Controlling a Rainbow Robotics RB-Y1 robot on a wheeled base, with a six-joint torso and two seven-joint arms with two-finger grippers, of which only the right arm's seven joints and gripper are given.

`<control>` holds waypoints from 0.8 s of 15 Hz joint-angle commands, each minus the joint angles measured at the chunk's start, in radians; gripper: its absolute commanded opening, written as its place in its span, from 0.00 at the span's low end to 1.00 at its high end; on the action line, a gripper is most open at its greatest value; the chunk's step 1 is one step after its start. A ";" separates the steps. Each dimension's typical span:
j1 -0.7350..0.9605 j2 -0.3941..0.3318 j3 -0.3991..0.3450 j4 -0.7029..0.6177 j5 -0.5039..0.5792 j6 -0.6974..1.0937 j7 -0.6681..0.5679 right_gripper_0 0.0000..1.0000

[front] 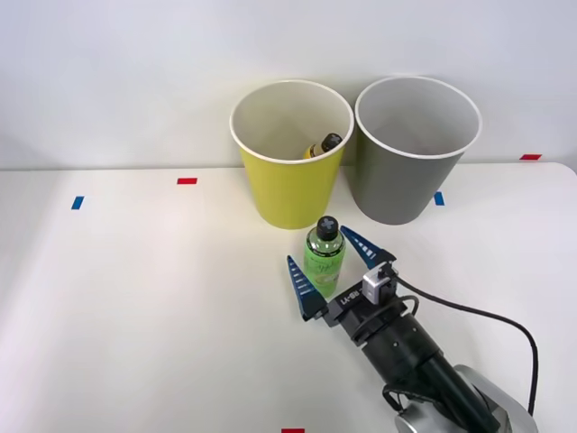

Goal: Put cans in the gray bin, plastic bottles in the light green bin

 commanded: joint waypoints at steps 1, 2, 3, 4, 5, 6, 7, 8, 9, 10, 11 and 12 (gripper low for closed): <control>-0.002 0.007 -0.007 0.000 0.002 0.025 0.018 1.00; -0.002 0.009 -0.007 0.000 0.004 0.025 0.025 0.80; -0.002 0.014 -0.007 0.000 0.004 0.026 0.029 0.34; -0.002 0.017 -0.007 0.000 0.004 0.031 0.031 0.10; -0.002 0.021 -0.007 0.000 0.004 0.031 0.031 0.02; -0.002 0.026 -0.009 0.000 0.002 0.032 0.031 0.00; -0.002 0.029 -0.009 0.000 0.002 0.032 0.031 0.00; -0.002 0.029 -0.009 0.000 -0.001 0.031 0.031 0.00; -0.002 0.030 -0.010 0.000 -0.001 0.032 0.031 0.00; -0.002 0.030 -0.010 0.000 -0.001 0.031 0.028 0.00; -0.002 0.030 -0.010 0.000 -0.001 0.031 0.026 0.00; -0.002 0.030 -0.012 -0.003 -0.001 0.031 0.025 0.00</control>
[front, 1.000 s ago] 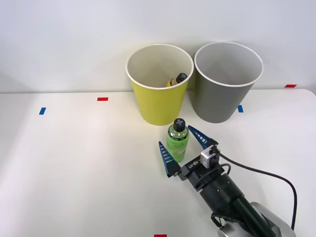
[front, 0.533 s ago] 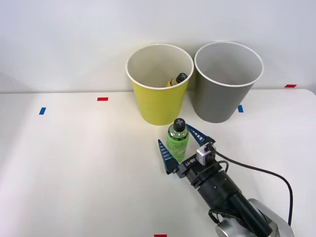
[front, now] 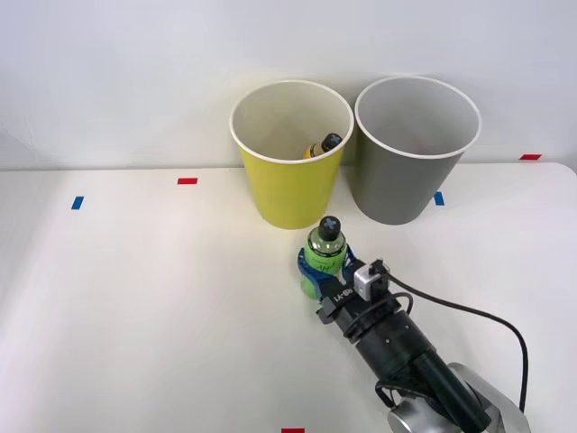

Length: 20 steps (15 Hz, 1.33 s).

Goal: Put cans in the gray bin, plastic bottles in the light green bin

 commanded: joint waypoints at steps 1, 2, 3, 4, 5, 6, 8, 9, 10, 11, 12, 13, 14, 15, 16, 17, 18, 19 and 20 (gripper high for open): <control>0.002 -0.001 -0.005 -0.006 0.000 -0.001 -0.008 0.00; 0.005 -0.006 -0.008 -0.014 0.001 -0.001 -0.012 0.00; 0.006 -0.018 -0.008 -0.028 -0.002 -0.001 -0.016 0.00; 0.008 -0.034 -0.008 -0.041 -0.003 0.001 -0.021 0.00; 0.012 -0.052 -0.008 -0.064 -0.006 0.005 -0.030 0.00; 0.025 -0.078 -0.014 -0.110 -0.008 0.044 -0.038 0.00; 0.072 -0.158 -0.048 -0.307 -0.016 0.239 -0.053 0.00; 0.094 -0.192 -0.062 -0.385 -0.026 0.306 -0.065 0.00; 0.115 -0.241 -0.074 -0.488 -0.060 0.381 -0.114 0.00; 0.131 -0.271 -0.085 -0.560 -0.082 0.412 -0.151 0.00; 0.135 -0.287 -0.091 -0.595 -0.095 0.413 -0.174 0.00; 0.135 -0.305 -0.098 -0.635 -0.105 0.413 -0.214 0.00; 0.134 -0.313 -0.114 -0.660 -0.105 0.413 -0.246 0.00; 0.132 -0.316 -0.128 -0.680 -0.105 0.413 -0.268 0.00; 0.131 -0.322 -0.138 -0.696 -0.105 0.413 -0.292 0.00; 0.121 -0.325 -0.152 -0.715 -0.106 0.413 -0.321 0.00; 0.117 -0.322 -0.160 -0.724 -0.105 0.413 -0.340 0.00; 0.098 -0.319 -0.172 -0.735 -0.106 0.413 -0.367 0.00; 0.075 -0.314 -0.180 -0.741 -0.106 0.413 -0.389 0.00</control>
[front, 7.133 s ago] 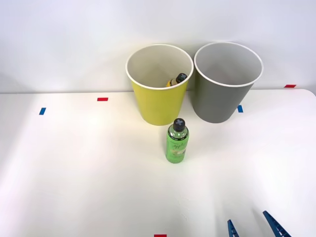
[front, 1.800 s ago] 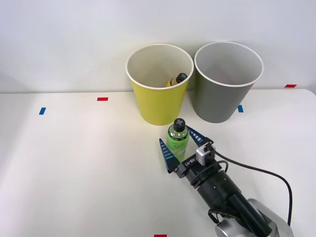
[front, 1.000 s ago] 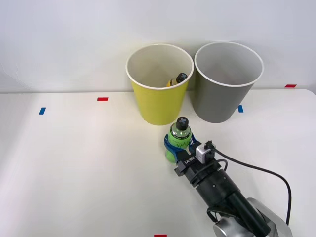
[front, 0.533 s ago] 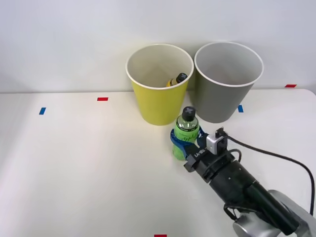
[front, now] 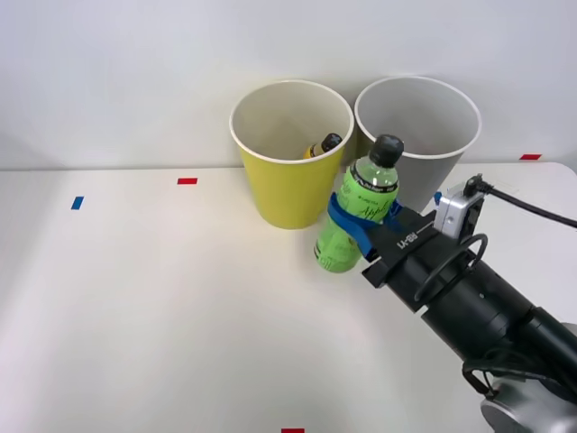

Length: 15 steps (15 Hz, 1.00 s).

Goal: Put cans in the gray bin, plastic bottles in the light green bin

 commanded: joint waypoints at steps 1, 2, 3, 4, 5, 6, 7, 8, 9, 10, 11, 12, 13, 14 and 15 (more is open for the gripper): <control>-0.073 0.021 -0.028 -0.016 -0.001 0.000 -0.072 0.00; -0.097 0.029 -0.031 -0.016 -0.001 0.003 -0.090 0.00; -0.142 0.038 -0.040 -0.016 -0.001 0.038 -0.112 0.00; -0.186 0.054 -0.052 -0.016 -0.002 0.093 -0.112 0.00; -0.231 0.074 -0.063 -0.016 -0.004 0.153 -0.113 0.00; -0.268 0.097 -0.074 -0.016 -0.004 0.215 -0.118 0.00; -0.307 0.129 -0.084 -0.013 -0.005 0.290 -0.123 0.00; -0.332 0.150 -0.090 -0.007 -0.005 0.331 -0.123 0.00; -0.376 0.186 -0.092 0.039 0.004 0.350 -0.123 0.00; -0.415 0.213 -0.089 0.089 0.005 0.348 -0.118 0.00; -0.458 0.241 -0.084 0.146 0.019 0.348 -0.116 0.00; -0.515 0.278 -0.081 0.228 0.048 0.348 -0.115 0.00; -0.559 0.305 -0.080 0.290 0.067 0.348 -0.115 0.00; -0.600 0.330 -0.080 0.350 0.076 0.348 -0.115 0.00; -0.653 0.357 -0.077 0.424 0.084 0.348 -0.115 0.00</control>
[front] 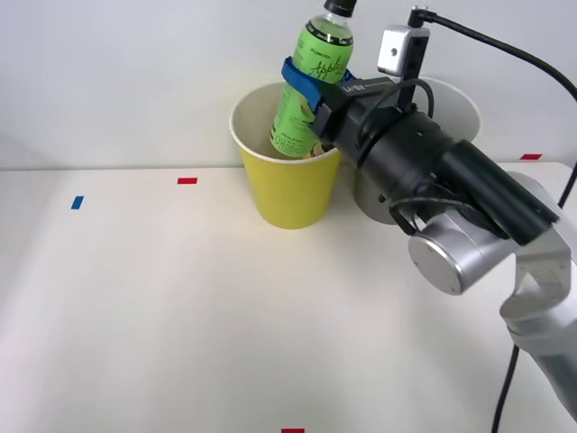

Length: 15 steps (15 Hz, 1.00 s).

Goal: Put cans in the gray bin, plastic bottles in the light green bin

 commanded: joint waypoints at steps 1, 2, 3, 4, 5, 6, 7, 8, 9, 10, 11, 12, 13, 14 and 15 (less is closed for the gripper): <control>-0.153 0.085 0.005 0.197 0.039 0.001 -0.002 0.00; -0.189 0.094 0.007 0.246 0.039 0.001 -0.001 0.00; -0.228 0.106 0.007 0.302 0.042 -0.002 0.003 0.00; -0.252 0.115 0.007 0.342 0.045 -0.004 0.003 0.00; -0.271 0.125 0.007 0.375 0.052 -0.006 0.003 0.00; -0.294 0.134 0.007 0.408 0.058 -0.007 0.003 0.00; -0.306 0.138 0.007 0.430 0.062 -0.009 0.003 0.00; -0.311 0.143 0.007 0.442 0.070 -0.009 0.001 0.00; -0.311 0.149 0.007 0.445 0.085 -0.012 -0.007 0.00; -0.311 0.151 0.007 0.445 0.084 -0.012 -0.008 0.00; -0.311 0.151 0.007 0.445 0.084 -0.010 -0.011 0.07; -0.311 0.149 0.007 0.447 0.084 -0.012 -0.016 0.21; -0.311 0.148 0.007 0.447 0.084 -0.012 -0.017 0.41; -0.311 0.144 0.007 0.445 0.085 -0.010 -0.017 0.96; -0.309 0.144 0.007 0.445 0.085 -0.010 -0.017 1.00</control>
